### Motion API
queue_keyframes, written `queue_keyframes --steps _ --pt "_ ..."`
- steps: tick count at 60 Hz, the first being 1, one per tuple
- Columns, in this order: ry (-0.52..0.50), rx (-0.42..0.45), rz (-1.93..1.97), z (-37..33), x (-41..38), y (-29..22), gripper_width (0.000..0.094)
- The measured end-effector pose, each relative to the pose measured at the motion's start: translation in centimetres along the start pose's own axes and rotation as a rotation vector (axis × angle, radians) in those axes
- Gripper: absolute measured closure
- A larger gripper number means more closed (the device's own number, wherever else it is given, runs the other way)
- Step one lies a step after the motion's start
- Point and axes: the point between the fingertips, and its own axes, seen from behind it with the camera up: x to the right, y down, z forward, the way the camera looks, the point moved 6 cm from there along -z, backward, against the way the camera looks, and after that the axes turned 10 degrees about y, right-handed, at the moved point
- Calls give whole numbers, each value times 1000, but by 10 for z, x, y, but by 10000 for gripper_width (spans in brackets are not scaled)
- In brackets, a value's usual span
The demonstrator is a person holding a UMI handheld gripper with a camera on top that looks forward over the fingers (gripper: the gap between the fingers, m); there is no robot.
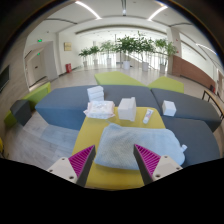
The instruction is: Fold towel
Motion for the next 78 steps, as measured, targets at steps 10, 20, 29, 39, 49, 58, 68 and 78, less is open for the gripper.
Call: queue_keyframes --steps 10,20,29,39,49,58,68,78 --pt "-7 -39 -46 88 -48 5 194" --pt "9 -48 -114 132 -55 36 198" --pt "-7 2 -94 125 -52 40 246" --pt "80 8 -123 127 -30 33 913" --pt "-26 -16 -11 113 -24 16 926" --pt "-2 126 100 65 38 -50 926" --pt "157 103 201 63 164 -41 927" --pt "194 -85 233 105 211 36 927"
